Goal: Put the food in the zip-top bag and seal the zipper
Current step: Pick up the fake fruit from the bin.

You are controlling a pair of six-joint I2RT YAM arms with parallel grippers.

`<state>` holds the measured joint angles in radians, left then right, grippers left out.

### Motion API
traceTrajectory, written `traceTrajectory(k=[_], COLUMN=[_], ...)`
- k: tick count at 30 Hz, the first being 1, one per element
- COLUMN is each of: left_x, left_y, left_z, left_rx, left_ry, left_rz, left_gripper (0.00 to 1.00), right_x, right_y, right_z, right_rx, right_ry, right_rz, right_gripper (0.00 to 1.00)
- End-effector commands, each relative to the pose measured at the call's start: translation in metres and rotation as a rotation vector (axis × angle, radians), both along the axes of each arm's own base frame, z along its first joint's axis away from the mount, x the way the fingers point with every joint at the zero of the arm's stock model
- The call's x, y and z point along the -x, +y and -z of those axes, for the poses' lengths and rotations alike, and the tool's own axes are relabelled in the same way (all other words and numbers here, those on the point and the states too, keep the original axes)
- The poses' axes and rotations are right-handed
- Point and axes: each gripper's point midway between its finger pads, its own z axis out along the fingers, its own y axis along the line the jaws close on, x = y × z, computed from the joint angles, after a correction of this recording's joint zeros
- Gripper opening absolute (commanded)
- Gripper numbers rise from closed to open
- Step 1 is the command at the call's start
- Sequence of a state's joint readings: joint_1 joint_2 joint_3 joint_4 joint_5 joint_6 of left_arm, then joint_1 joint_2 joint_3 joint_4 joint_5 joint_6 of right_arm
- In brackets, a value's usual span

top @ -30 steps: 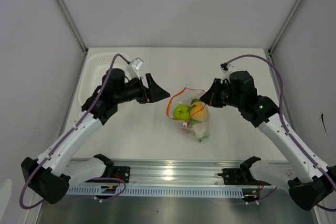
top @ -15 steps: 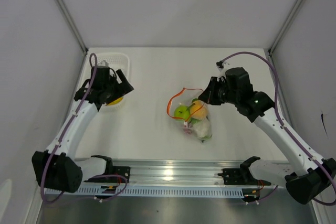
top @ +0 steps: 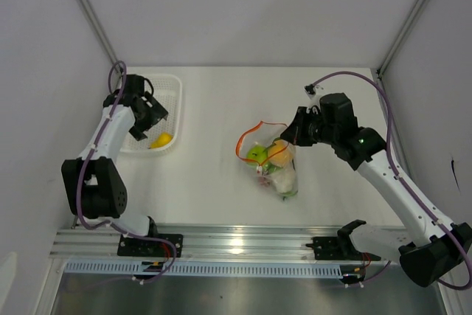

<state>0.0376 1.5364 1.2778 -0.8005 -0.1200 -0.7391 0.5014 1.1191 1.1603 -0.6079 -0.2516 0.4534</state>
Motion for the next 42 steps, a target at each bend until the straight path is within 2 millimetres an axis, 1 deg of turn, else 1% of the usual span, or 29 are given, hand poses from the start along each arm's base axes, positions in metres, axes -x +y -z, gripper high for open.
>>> traceTrajectory(k=[1,3,4,7,8,10,11,12,14,19,25,31,35,36,37,39,40,42], left_x=[-0.004,-0.008,-0.010,-0.014,-0.014,-0.019,-0.019,-0.021,-0.023,-0.021,-0.020,-0.018,-0.016,-0.016,-0.016,-0.016,-0.015,-0.014], left_y=[0.010,0.008,0.007,0.001,0.002,0.000,0.001,0.001,0.002,-0.004,-0.007,-0.007,-0.008,-0.006,-0.006,-0.007,-0.007,-0.007], left_z=[0.000,0.004,0.012,0.019,0.026,0.026,0.030,0.029,0.033,0.049,0.067,0.075,0.079,0.079,0.079,0.080,0.079,0.079], left_rx=[-0.023,-0.014,-0.005,0.024,0.024,0.034,0.034,0.032,0.028,0.058,0.075,0.079,0.082,0.077,0.078,0.081,0.083,0.084], left_ry=[0.054,0.065,0.082,0.100,0.120,0.114,0.133,0.128,0.141,0.191,0.251,0.275,0.290,0.293,0.291,0.285,0.285,0.286], left_rz=[-0.063,-0.057,-0.051,-0.036,-0.037,-0.032,-0.036,-0.035,-0.040,-0.023,-0.017,-0.017,-0.022,-0.028,-0.031,-0.031,-0.031,-0.034], left_gripper=[0.88,0.88,0.87,0.86,0.85,0.85,0.85,0.84,0.84,0.83,0.83,0.82,0.79,0.76,0.67,0.60,0.58,0.57], right_x=[-0.006,-0.006,-0.005,-0.004,-0.003,-0.002,-0.002,-0.002,-0.001,-0.001,-0.002,-0.002,-0.001,-0.001,0.000,0.000,0.000,0.001], right_y=[0.004,0.003,0.002,0.001,0.000,-0.001,-0.001,-0.002,-0.003,-0.001,-0.001,-0.001,-0.001,-0.001,-0.001,-0.002,-0.002,-0.003], right_z=[-0.018,-0.021,-0.020,-0.023,-0.023,-0.025,-0.025,-0.024,-0.025,-0.024,-0.023,-0.021,-0.021,-0.022,-0.022,-0.024,-0.024,-0.025], right_rx=[-0.033,-0.038,-0.038,-0.043,-0.042,-0.046,-0.045,-0.044,-0.046,-0.058,-0.059,-0.065,-0.071,-0.072,-0.073,-0.076,-0.075,-0.078], right_ry=[-0.076,-0.080,-0.079,-0.085,-0.085,-0.089,-0.088,-0.087,-0.089,-0.085,-0.084,-0.080,-0.080,-0.080,-0.082,-0.085,-0.086,-0.087], right_rz=[-0.023,-0.021,-0.022,-0.021,-0.019,-0.014,-0.014,-0.010,-0.009,-0.014,-0.011,-0.005,-0.003,-0.001,-0.003,0.001,0.002,0.005], right_gripper=[0.00,0.00,0.00,0.00,0.00,0.00,0.00,0.00,0.00,0.00,0.00,0.00,0.00,0.00,0.00,0.00,0.00,0.00])
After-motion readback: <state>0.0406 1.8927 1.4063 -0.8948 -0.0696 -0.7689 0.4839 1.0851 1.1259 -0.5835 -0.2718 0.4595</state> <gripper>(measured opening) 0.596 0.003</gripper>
